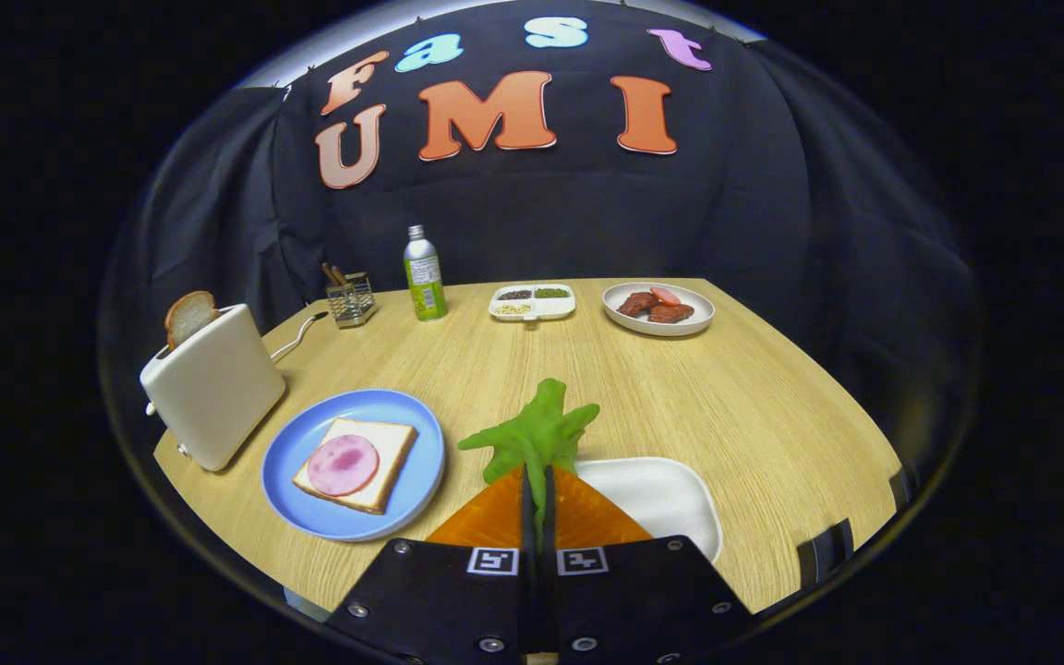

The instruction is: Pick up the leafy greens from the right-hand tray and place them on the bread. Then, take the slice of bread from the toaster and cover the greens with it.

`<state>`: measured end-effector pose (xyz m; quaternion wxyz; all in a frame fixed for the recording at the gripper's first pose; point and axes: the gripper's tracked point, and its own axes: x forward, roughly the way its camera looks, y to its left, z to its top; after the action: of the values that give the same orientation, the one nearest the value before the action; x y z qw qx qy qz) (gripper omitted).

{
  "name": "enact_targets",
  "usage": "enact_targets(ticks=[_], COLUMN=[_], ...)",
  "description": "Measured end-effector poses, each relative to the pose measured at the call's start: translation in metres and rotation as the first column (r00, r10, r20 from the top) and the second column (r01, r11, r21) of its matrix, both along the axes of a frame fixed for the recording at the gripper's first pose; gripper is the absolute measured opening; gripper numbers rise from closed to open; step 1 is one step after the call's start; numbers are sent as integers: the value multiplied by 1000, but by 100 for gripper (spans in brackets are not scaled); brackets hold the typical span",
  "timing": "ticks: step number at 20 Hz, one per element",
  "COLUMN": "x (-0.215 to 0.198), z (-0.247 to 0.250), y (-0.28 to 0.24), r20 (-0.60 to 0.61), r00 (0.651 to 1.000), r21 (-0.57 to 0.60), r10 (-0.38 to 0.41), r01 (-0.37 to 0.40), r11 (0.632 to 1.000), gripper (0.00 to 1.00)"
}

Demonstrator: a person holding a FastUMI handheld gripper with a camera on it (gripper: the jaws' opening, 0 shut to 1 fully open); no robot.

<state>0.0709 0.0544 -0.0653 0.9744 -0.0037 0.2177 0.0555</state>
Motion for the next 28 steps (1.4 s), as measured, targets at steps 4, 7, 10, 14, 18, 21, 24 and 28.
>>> enact_targets(ticks=[4, 7, 10, 14, 18, 21, 24, 28], x=[-1, 0, -2, -2, -3, 1, 2, 7], z=[9, 10, 7, 2, -7, -13, -21, -33], y=[37, 66, 91, 119, 140, 152, 158, 160], r20=[15, 16, 10, -2, -15, -29, -42, -59], r00=[998, 993, 988, 980, 973, 970, 968, 970], r21=[-8, -20, -30, -38, -39, -36, -42, -50], r10=[64, 114, 157, 198, 228, 240, 246, 238], r01=[-64, -114, -157, -198, -229, -241, -247, -241], r11=[998, 993, 987, 980, 973, 970, 968, 969], gripper=[1, 1, 1, 1, 1, 1, 2, 3])
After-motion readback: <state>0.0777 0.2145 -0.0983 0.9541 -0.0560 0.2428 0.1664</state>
